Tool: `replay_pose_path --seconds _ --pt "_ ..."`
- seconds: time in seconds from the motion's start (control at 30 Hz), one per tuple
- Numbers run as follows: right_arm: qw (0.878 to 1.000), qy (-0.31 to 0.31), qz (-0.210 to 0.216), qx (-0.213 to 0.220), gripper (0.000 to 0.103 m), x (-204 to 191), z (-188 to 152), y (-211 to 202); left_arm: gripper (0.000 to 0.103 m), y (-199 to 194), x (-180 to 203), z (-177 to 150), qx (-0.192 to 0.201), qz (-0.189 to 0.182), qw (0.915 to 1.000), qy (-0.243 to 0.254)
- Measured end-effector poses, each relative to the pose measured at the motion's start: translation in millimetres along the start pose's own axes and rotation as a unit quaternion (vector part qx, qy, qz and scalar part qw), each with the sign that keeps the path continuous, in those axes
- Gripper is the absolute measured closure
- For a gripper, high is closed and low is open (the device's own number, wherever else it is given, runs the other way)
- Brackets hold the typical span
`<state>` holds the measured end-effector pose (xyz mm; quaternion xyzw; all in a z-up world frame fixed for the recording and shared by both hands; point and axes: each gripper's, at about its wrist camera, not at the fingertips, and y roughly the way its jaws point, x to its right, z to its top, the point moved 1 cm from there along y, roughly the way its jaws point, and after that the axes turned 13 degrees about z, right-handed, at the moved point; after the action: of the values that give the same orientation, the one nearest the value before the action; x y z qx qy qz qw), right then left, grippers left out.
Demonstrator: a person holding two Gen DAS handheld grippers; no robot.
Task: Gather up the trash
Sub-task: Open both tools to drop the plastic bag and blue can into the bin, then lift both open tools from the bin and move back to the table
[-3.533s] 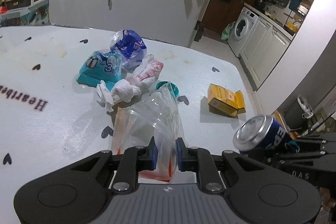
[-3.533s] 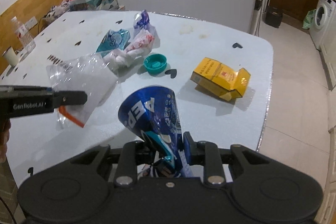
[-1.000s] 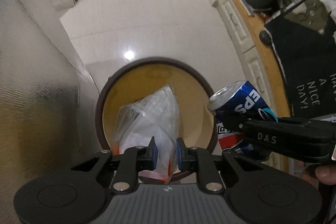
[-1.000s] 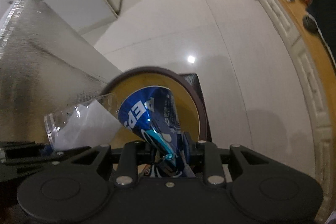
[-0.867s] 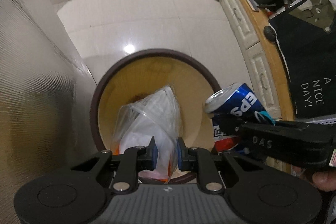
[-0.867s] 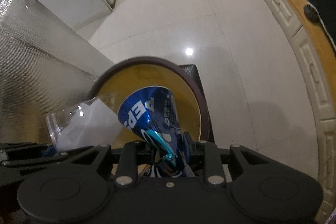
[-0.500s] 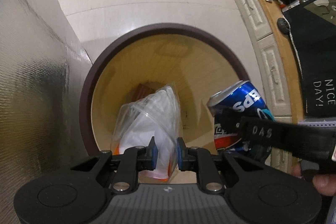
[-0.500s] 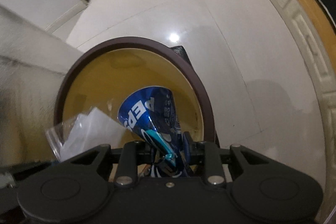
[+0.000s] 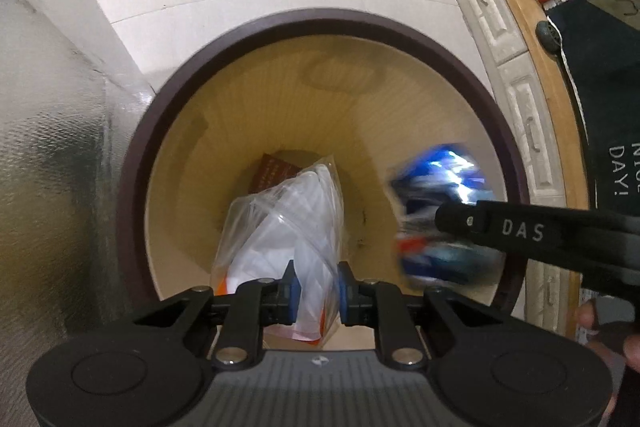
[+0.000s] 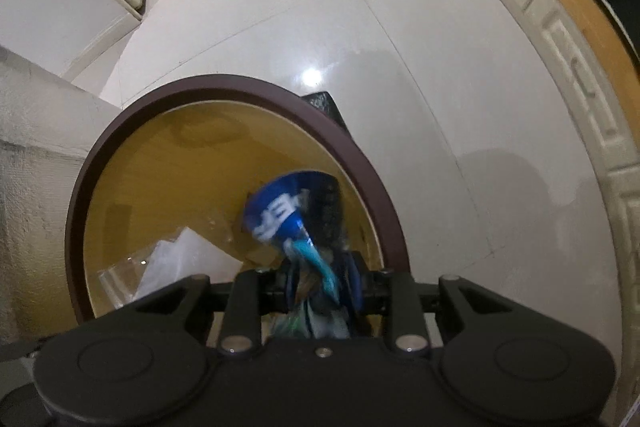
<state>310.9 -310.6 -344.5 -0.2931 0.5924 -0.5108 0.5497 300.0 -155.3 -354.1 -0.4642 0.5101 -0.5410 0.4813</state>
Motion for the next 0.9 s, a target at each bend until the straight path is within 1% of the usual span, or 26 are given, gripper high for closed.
replay_pose_path --seconds 0.03,0.07,0.1,0.2,0.23,0.27,0.3,0.33,0.37,0.4,0.47,0.53,0.6,0.63,0.7,0.73,0.8,0.83,0.9 --pt "1.000 -0.004 0.001 -0.001 0.072 -1 -1 1 0.084 2 1 0 0.000 0.002 1.0000 0.002" --pt "1.000 -0.007 0.004 -0.003 0.068 -1 -1 1 0.084 4 1 -1 0.001 0.003 1.0000 0.003" --pt "1.000 -0.010 0.008 -0.004 0.066 -1 -2 1 0.084 5 1 -1 0.002 0.002 1.0000 0.002" --pt "1.000 -0.021 0.010 -0.001 0.066 -2 -4 -4 0.083 5 1 0 0.008 0.002 1.0000 0.002" --pt "1.000 -0.023 0.011 -0.001 0.066 -2 -5 -6 0.081 3 2 1 0.012 0.002 0.9999 0.003" --pt "1.000 -0.024 0.013 0.001 0.066 -2 -6 -8 0.069 1 1 1 0.015 0.001 0.9999 0.004" --pt "1.000 -0.024 0.015 0.004 0.066 -1 -6 -10 0.061 -1 1 1 0.017 0.001 0.9998 0.005" --pt "1.000 -0.025 0.017 0.005 0.066 -1 -5 -13 0.047 -2 1 2 0.017 0.002 0.9998 0.007" --pt "0.999 -0.030 0.017 0.007 0.062 -2 -5 -15 0.043 -3 2 4 0.017 0.006 0.9998 0.010" --pt "0.999 -0.035 0.019 0.008 0.058 -4 -5 -16 0.043 -5 2 4 0.018 0.009 0.9997 0.014" --pt "0.999 -0.047 0.022 0.006 0.054 -7 -5 -19 0.037 -10 3 5 0.020 0.014 0.9995 0.022" --pt "0.998 -0.053 0.027 0.005 0.053 -8 -5 -22 0.034 -16 4 4 0.023 0.020 0.9991 0.030" --pt "0.998 -0.060 0.031 0.005 0.047 -9 -6 -27 0.032 -21 4 3 0.023 0.023 0.9988 0.035" --pt "0.997 -0.065 0.034 0.005 0.045 -9 -6 -30 0.029 -23 5 2 0.023 0.025 0.9987 0.037" --pt "0.997 -0.070 0.045 0.002 0.041 -9 -8 -36 0.026 -30 4 1 0.024 0.026 0.9986 0.039" --pt "0.996 -0.073 0.050 0.001 0.039 -9 -8 -40 0.024 -34 3 -1 0.025 0.028 0.9985 0.039" --pt "0.995 -0.083 0.052 0.003 0.032 -10 -9 -48 0.018 -41 0 -5 0.026 0.031 0.9985 0.037" --pt "0.995 -0.087 0.054 0.003 0.031 -10 -9 -53 0.015 -45 -2 -6 0.025 0.032 0.9986 0.035" --pt "0.994 -0.089 0.066 0.002 0.025 -10 -10 -62 0.012 -54 -6 -10 0.026 0.032 0.9987 0.031"
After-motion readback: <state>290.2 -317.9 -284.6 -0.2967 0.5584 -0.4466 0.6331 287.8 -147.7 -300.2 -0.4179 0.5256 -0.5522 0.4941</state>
